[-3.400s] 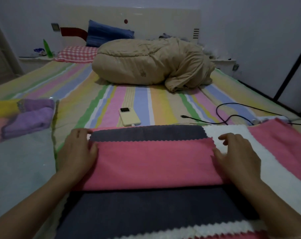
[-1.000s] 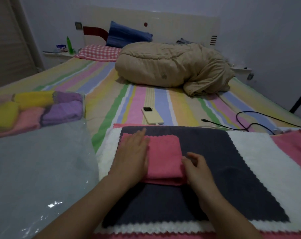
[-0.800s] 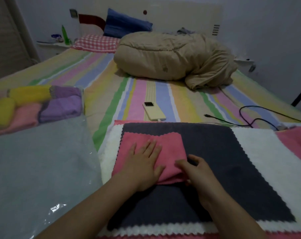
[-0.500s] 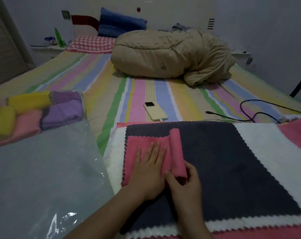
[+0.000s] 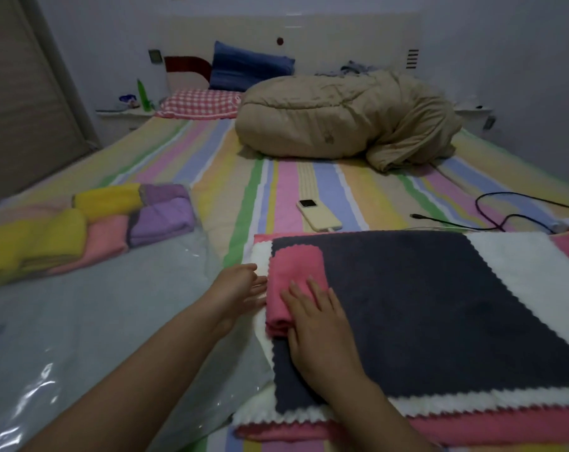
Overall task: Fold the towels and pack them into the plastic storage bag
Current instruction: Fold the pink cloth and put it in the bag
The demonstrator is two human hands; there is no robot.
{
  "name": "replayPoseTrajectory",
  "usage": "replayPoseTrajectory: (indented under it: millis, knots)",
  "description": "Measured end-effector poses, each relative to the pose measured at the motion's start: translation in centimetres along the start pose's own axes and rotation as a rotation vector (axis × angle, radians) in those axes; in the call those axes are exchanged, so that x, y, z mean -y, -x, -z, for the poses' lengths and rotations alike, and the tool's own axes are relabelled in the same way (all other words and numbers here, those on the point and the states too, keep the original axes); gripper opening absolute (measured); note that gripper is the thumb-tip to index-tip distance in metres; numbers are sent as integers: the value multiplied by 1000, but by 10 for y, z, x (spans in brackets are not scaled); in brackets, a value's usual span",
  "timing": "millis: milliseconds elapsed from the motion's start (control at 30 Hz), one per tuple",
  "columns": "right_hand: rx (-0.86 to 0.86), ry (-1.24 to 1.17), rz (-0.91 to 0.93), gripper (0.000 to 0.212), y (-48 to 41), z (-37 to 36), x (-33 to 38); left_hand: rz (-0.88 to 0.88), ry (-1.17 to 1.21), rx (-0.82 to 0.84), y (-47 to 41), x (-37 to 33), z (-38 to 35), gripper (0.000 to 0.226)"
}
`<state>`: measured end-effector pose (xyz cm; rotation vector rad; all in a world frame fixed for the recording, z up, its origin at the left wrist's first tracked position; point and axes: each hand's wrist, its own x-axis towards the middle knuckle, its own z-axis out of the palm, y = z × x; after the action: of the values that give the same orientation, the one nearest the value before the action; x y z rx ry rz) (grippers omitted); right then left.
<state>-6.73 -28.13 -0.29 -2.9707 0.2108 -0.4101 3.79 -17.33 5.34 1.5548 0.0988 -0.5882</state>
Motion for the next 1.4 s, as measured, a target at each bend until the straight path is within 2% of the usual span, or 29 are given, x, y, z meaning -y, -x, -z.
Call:
replayPoseTrajectory:
  millis: [67,167,200,233,267,300,367,433,500,567,633,767,833,967,1133,1200,1300,1400]
  knots:
    - [107,-55,31,58,2,4,1,-17,-72,17,1,2,-2,27]
    - [125,-461,-28,60,-6,17,-1,-49,-139,26,-2,9,-6,30]
    - [46,-598,-92,54,-10,24,-3,-58,-129,15,-2,11,-7,24]
    - [-101,-684,-188,42,-16,28,-6,-64,-125,9,-1,11,-8,23]
    - [-230,-720,-328,30,-25,27,-13,-68,-126,10,-1,13,-8,30]
    - [-272,-748,-481,32,-32,30,-18,-76,-134,18,-1,14,-7,36]
    - [-105,-851,-726,64,-46,27,-28,-156,-171,36,7,12,-2,40]
    - [83,-952,-801,83,-55,29,-29,-381,-320,13,24,9,11,34]
    - [229,-1012,-803,73,-56,34,-23,-643,-591,-39,44,12,32,30]
    - [294,-1016,-807,61,-54,40,-15,-789,-863,-50,64,21,60,28]
    - [287,-1068,-820,58,-52,42,-14,-833,-1048,-16,79,36,90,48]
    - [201,-1365,-816,34,-32,64,-1,-829,-1330,123,97,77,150,93]
    - [185,-1501,-753,26,-18,81,11,-851,-1421,107,100,94,173,96]
    - [312,-1697,-647,18,13,111,49,-873,-1376,23,110,98,198,82]
    - [599,-1845,-540,27,44,117,97,-877,-1247,-112,126,90,209,61]
    - [716,-1795,-411,37,57,110,117,-841,-1143,-196,132,81,213,44]
    - [919,-1565,-253,35,76,91,148,-820,-1017,-278,137,57,221,22]
    - [1009,-1428,-307,27,81,65,168,-856,-984,-359,140,34,224,6]
